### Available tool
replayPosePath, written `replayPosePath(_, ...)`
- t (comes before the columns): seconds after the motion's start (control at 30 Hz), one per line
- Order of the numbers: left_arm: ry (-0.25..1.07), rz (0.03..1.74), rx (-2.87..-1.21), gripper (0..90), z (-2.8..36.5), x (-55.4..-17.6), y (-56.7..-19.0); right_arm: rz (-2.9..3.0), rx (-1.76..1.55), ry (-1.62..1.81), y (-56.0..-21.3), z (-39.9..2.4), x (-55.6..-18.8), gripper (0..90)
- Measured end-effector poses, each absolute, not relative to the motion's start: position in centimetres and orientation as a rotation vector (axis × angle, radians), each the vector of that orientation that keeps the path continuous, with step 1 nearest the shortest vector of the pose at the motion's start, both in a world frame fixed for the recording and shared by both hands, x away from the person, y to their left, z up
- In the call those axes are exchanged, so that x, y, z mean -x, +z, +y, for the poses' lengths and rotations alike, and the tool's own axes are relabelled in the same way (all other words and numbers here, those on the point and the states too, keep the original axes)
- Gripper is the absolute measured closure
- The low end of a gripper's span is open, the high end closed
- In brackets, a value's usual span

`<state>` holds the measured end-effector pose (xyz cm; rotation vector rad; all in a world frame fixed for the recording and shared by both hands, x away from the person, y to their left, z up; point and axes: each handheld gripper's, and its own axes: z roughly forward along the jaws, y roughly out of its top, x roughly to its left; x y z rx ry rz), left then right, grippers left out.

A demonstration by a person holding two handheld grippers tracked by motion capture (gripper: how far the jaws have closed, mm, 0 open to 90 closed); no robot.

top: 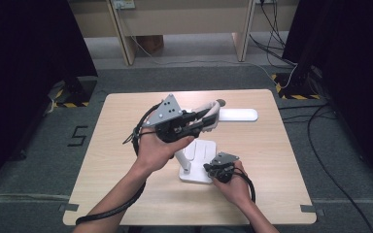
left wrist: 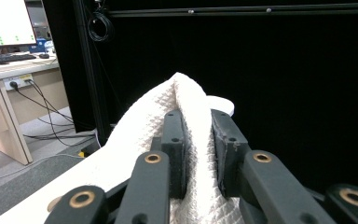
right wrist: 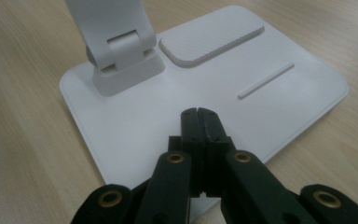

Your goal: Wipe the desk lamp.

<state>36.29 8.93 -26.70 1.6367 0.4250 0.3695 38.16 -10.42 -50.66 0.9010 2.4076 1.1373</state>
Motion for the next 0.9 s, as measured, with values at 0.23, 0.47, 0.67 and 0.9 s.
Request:
replayPosePath(0.23,0.368,0.425,-1.637,76.8,8.7,-36.3,-26.7,2.408,-0.902,1.138,-50.7,-10.4,-38.2,90.0)
replayPosePath(0.47,0.365,0.421,-1.640,76.8,8.4,-36.2,-26.7,2.408,-0.901,1.137,-50.7,-10.4,-38.2,90.0)
replayPosePath(0.67,0.364,0.417,-1.643,76.8,8.1,-36.2,-26.7,2.408,-0.899,1.136,-50.7,-10.4,-38.2,90.0)
replayPosePath(0.9,0.361,0.413,-1.646,76.8,7.8,-36.2,-26.6,2.407,-0.901,1.137,-50.7,-10.4,-38.2,90.0)
